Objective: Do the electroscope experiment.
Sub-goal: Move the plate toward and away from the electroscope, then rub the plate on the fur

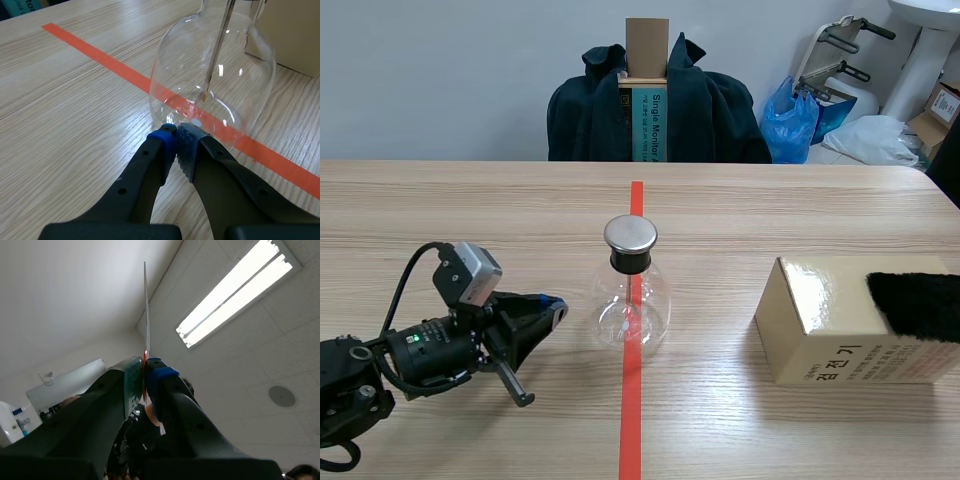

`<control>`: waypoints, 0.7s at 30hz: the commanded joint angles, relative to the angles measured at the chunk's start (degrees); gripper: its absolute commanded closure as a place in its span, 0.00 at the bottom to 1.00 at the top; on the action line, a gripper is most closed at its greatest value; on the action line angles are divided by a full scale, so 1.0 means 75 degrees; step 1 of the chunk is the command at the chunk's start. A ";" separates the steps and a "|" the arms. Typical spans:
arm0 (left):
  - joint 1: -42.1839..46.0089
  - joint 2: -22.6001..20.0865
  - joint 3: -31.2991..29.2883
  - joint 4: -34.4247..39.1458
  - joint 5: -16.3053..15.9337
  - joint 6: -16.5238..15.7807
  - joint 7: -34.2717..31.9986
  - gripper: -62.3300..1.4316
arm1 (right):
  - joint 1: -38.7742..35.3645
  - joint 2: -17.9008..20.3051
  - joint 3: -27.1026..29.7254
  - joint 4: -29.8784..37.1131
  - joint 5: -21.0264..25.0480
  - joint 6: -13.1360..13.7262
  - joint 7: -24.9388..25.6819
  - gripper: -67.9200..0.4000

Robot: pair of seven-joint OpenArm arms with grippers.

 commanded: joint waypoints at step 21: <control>0.2489 -0.3127 -0.1545 0.3850 -0.0953 -0.1102 -0.0994 0.10 | -0.4278 0.0017 0.1795 -0.0653 0.0673 -0.0688 0.0353 0.96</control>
